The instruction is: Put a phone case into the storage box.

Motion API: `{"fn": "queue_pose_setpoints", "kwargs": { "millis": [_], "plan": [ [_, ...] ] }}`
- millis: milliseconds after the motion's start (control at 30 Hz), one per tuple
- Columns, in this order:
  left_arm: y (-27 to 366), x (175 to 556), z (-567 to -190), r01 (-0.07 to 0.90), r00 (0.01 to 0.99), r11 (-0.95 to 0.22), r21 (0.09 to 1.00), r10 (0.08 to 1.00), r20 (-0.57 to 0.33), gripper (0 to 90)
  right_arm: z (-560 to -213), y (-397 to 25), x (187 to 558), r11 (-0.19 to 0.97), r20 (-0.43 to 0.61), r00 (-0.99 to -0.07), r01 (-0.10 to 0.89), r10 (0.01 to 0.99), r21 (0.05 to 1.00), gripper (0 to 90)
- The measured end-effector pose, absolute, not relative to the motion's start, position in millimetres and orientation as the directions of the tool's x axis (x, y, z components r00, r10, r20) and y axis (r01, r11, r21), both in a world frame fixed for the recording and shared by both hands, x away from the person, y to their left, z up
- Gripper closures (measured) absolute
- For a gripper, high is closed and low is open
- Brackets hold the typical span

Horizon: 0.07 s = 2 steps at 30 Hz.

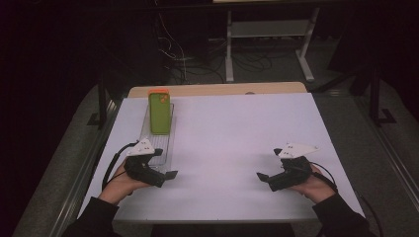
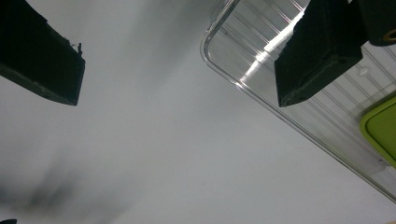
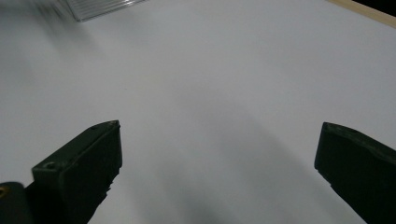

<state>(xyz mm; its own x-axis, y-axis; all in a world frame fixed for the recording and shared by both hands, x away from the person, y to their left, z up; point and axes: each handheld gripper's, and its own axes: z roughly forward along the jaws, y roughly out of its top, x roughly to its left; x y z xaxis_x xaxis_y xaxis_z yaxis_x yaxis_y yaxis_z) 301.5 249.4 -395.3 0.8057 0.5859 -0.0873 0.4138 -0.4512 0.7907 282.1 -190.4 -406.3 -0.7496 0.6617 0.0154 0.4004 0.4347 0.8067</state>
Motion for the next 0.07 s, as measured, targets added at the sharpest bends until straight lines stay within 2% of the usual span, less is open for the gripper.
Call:
{"fn": "queue_pose_setpoints", "kwargs": {
  "millis": [67],
  "plan": [
    [249.4, 301.9, -395.3, 0.409, 0.809, -0.456, 0.791, 0.581, -0.084, 1.4, -406.1, -190.7, 282.0, 0.436, 0.014, -0.751, 0.398, 0.66, 0.807, 0.3]
  ]
}}
